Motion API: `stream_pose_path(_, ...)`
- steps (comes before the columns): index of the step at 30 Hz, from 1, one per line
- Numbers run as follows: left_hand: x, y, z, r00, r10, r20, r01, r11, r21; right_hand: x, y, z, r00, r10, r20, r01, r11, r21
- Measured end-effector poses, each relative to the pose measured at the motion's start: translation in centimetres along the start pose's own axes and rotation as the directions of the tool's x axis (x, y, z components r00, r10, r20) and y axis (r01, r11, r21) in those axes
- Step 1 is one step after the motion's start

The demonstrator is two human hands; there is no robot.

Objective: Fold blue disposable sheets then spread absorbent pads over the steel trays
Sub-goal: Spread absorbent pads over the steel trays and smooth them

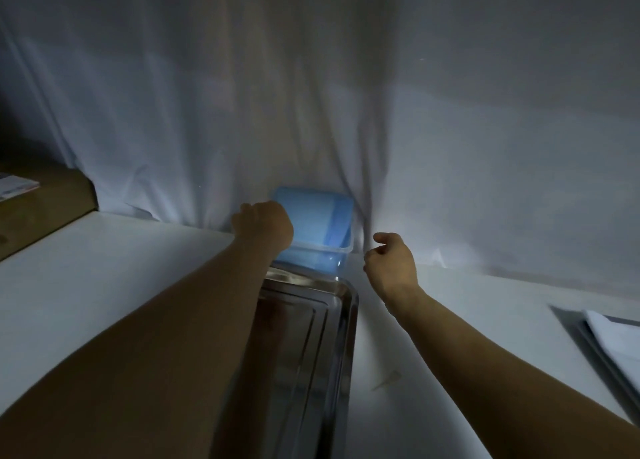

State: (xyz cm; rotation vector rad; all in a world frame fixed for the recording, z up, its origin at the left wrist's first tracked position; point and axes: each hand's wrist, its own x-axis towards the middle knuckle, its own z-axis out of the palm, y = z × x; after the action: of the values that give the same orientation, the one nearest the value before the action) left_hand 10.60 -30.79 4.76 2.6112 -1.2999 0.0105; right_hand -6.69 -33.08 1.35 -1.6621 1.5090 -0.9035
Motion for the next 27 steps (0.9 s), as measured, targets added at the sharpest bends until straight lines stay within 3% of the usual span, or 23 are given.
stream_pose_path(6,0.6,0.1,1.0,0.998,-0.042,-0.042,0.041,0.999,-0.013,0.1,0.4,1.0,0.999,0.02,0.025,-0.021,0.999,0.03)
stream_pose_path(18,0.5,0.6,0.5,0.98,-0.188,-0.067,0.17,0.962,-0.216,-0.5,0.1,0.5,0.997,0.031,0.065,-0.031,0.999,0.008)
stream_pose_path(24,0.5,1.2,0.9,0.997,-0.074,0.014,0.075,0.993,-0.092,-1.1,-1.0,0.1,0.977,0.01,0.212,0.0,0.999,-0.05)
stream_pose_path(27,0.6,1.5,1.7,0.998,-0.055,0.04,0.056,0.998,-0.005,-0.9,-1.0,0.7,0.977,-0.01,0.213,0.023,0.998,-0.056)
